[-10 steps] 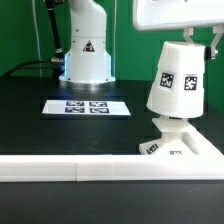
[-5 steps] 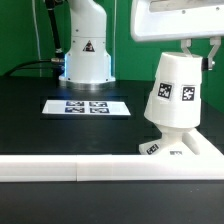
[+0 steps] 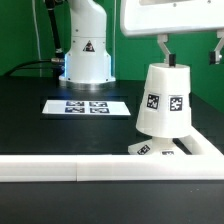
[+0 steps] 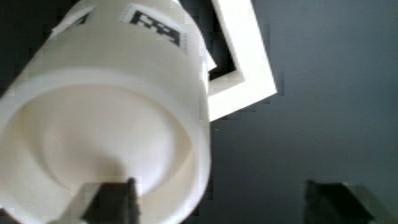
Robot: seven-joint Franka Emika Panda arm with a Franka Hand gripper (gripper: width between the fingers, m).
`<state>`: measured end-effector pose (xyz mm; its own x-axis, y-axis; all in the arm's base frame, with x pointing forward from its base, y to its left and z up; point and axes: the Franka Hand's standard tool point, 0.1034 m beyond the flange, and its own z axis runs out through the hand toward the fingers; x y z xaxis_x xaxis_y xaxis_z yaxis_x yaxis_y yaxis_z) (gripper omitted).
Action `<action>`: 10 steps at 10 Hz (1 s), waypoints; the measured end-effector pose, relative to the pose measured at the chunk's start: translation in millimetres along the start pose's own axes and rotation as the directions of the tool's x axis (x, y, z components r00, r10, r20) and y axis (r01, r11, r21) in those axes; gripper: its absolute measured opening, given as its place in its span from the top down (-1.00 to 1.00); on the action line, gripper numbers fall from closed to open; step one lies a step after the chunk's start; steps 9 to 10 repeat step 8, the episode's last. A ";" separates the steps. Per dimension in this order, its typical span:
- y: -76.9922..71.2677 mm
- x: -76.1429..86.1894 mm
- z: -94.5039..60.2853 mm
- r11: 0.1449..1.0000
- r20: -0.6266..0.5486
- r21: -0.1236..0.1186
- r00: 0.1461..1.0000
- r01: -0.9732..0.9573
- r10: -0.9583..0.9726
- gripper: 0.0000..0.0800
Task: Assemble lamp
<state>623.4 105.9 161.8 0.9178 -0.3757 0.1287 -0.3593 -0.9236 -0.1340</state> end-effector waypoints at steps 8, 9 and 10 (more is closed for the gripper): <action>-32.7 -18.8 -21.6 0.997 0.100 -0.078 0.995 0.005 0.003 -0.75; -32.7 -18.8 -21.6 0.997 0.100 -0.078 0.995 0.005 0.003 -0.75; -32.7 -18.8 -21.6 0.997 0.100 -0.078 0.995 0.005 0.003 -0.75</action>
Offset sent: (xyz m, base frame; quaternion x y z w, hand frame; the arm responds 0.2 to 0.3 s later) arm 0.0079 -0.0037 0.0142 -0.0731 -0.0242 -0.0200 0.9968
